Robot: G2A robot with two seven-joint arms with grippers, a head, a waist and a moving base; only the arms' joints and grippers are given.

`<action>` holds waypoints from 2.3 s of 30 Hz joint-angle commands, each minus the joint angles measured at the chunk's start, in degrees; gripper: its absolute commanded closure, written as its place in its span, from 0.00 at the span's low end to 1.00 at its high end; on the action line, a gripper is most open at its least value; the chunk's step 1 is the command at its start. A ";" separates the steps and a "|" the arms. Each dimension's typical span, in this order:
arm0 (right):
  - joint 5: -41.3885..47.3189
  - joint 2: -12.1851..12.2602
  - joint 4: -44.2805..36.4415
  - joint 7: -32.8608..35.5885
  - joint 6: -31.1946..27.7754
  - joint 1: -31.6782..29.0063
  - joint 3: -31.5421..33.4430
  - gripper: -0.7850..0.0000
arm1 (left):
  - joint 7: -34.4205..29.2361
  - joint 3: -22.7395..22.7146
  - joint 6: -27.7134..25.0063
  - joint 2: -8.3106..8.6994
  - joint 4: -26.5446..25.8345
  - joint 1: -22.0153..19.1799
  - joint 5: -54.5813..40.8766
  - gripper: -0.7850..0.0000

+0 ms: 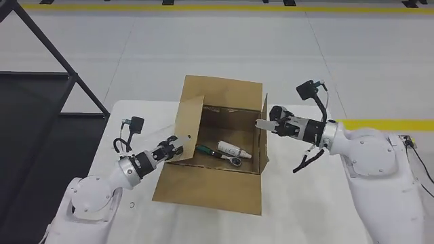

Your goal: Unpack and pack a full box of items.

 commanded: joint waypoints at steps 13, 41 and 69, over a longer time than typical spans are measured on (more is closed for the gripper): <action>5.94 -1.62 13.05 -3.46 -2.13 8.29 -12.36 0.00 | -0.19 3.21 2.94 0.29 3.49 -2.19 1.56 0.00; 2.58 -5.27 31.70 -7.20 0.19 17.81 -27.12 0.00 | 0.46 5.26 4.28 1.06 5.34 -3.69 1.90 0.00; 3.57 -3.24 22.17 -7.13 -3.81 15.85 -21.16 0.00 | 3.03 -2.75 -0.71 2.58 -4.29 2.50 -5.29 0.00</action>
